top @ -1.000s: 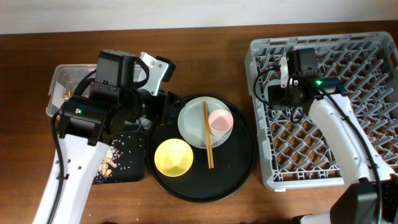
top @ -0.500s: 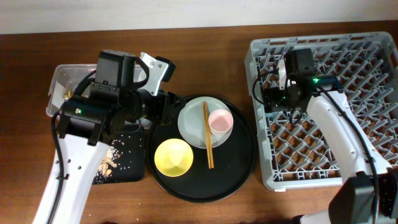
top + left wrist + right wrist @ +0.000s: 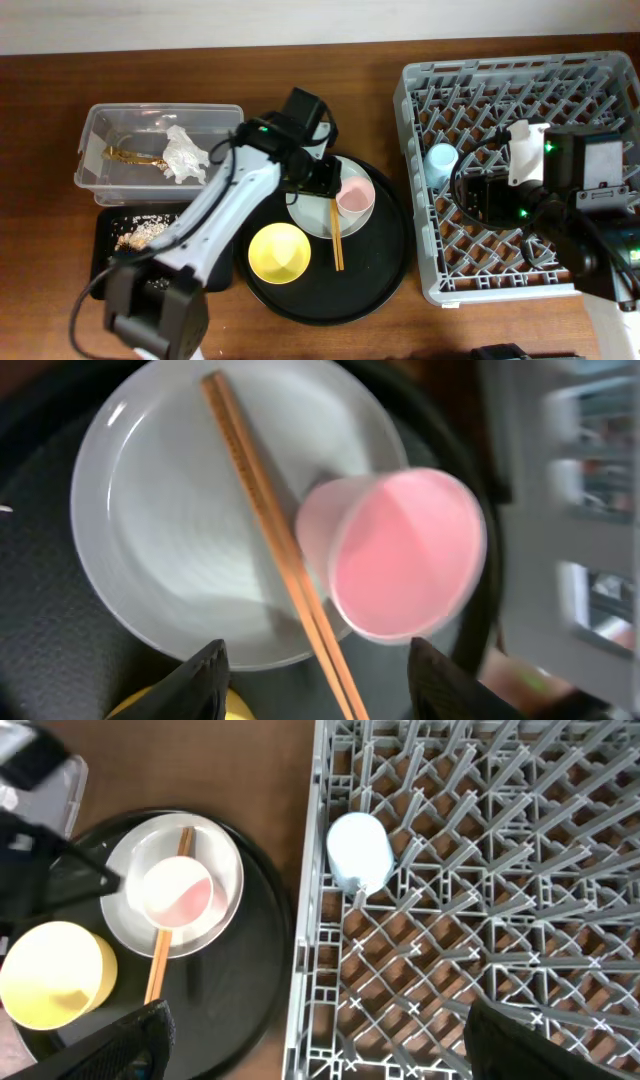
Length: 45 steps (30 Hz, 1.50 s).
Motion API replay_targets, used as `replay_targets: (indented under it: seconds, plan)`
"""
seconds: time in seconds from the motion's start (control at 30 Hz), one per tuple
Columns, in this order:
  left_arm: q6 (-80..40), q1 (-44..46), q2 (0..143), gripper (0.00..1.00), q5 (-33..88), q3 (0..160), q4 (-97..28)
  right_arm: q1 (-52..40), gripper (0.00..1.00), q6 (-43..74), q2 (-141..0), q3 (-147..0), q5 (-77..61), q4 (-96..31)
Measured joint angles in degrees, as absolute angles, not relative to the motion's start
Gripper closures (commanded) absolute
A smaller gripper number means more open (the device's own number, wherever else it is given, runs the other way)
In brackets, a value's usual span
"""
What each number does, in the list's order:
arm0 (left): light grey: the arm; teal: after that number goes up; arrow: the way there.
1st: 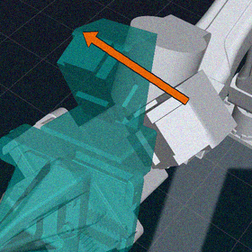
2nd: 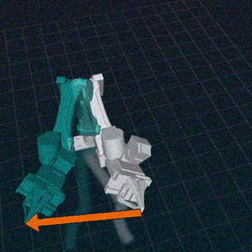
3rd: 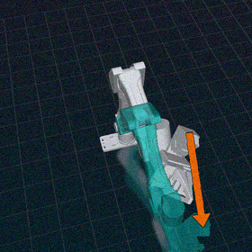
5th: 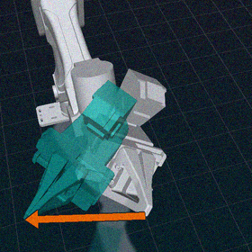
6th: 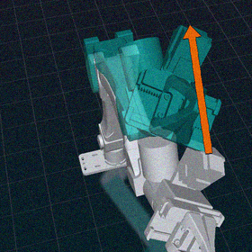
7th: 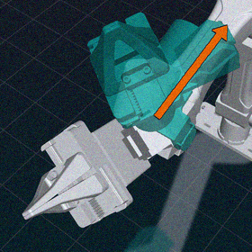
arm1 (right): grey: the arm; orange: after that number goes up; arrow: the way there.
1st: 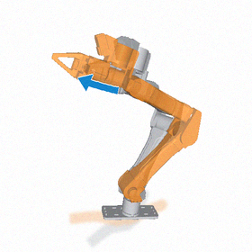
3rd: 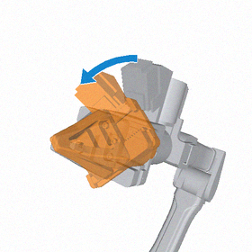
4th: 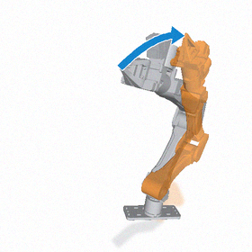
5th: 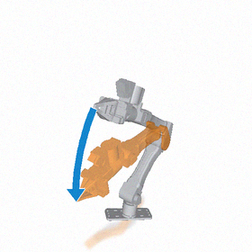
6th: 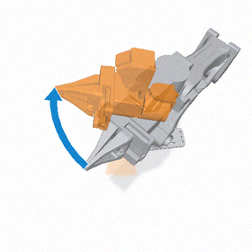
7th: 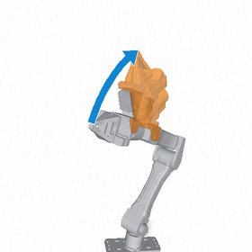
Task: Sort waste into correct bins and load items into the dishwasher rack
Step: 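Grasp the pink cup with the left gripper and lift it, then hand the pink cup from the left gripper to the right gripper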
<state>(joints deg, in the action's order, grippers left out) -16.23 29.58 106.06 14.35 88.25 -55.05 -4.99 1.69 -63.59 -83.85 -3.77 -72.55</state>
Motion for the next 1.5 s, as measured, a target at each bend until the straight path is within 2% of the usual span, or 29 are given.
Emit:
replay_targets:
  seconds: [0.1,0.13,0.17,0.2,0.23,0.27,0.3,0.5,0.6,0.63,0.73,0.83,0.97,1.1,1.23,1.27,1.3,1.5]
  plan:
    - [-17.69,31.55,110.52,0.43,12.82,88.23,-52.66,-4.99,0.07,1.74,-65.36,-83.85,-3.81,-72.84]
    - [-17.89,32.40,111.79,0.49,12.58,88.23,-52.03,-4.99,0.07,1.72,-66.08,-83.85,-3.81,-73.10]
    - [-18.02,32.80,112.44,0.58,12.56,88.23,-51.75,-4.99,0.07,1.72,-66.76,-83.85,-3.86,-73.41]
    - [-18.06,33.36,113.21,0.76,12.34,88.23,-51.42,-4.99,0.07,1.72,-67.51,-83.85,-3.97,-73.80]
    - [-18.39,33.65,113.65,0.85,12.19,88.18,-51.20,-4.99,0.06,1.72,-68.36,-83.85,-3.99,-73.97]
    - [-18.59,33.65,113.69,0.88,12.10,88.18,-50.98,-4.99,0.05,1.72,-68.71,-83.85,-3.99,-74.00]
    - [-18.74,33.63,113.69,1.00,11.94,88.18,-50.50,-4.99,0.05,1.74,-69.01,-83.85,-3.99,-74.00]
    - [-19.09,33.34,113.69,1.00,11.60,88.42,-50.48,-4.99,0.05,1.69,-69.06,-83.85,-4.38,-73.87]
    - [-17.91,30.83,113.69,1.00,17.65,93.58,-54.87,-4.99,0.04,1.72,-69.04,-87.02,-8.14,-74.08]
    - [-16.91,29.30,113.03,1.00,21.37,95.61,-56.01,-4.99,0.00,1.69,-68.82,-88.73,-10.59,-74.11]
    - [-12.69,21.63,106.48,1.00,41.36,99.66,-56.14,-4.95,0.01,0.80,-67.96,-91.66,-21.74,-73.71]
    - [-7.77,12.69,100.03,1.00,63.11,101.08,-56.10,-4.95,0.01,-4.75,-68.16,-91.79,-38.87,-72.34]
    - [-1.93,10.04,99.44,1.00,81.30,101.10,-56.23,-4.95,0.01,-8.58,-70.76,-91.79,-53.17,-68.07]
    - [0.47,12.08,99.44,1.00,86.54,101.10,-56.27,-4.95,0.01,-9.43,-74.46,-91.79,-59.72,-64.07]
    - [1.76,14.48,99.44,1.00,85.56,101.10,-56.34,-4.95,0.01,-9.61,-77.62,-91.79,-64.51,-61.06]
    - [1.83,15.00,99.44,1.00,84.88,101.10,-56.34,-4.95,0.08,-9.65,-78.22,-91.79,-66.37,-60.42]
    - [1.98,15.59,99.44,1.00,84.23,101.10,-56.34,-4.95,0.11,-9.65,-78.35,-91.79,-67.20,-60.34]
    - [2.02,16.97,99.44,1.00,81.41,101.10,-55.90,-4.97,0.16,-9.67,-78.35,-91.79,-70.48,-60.71]
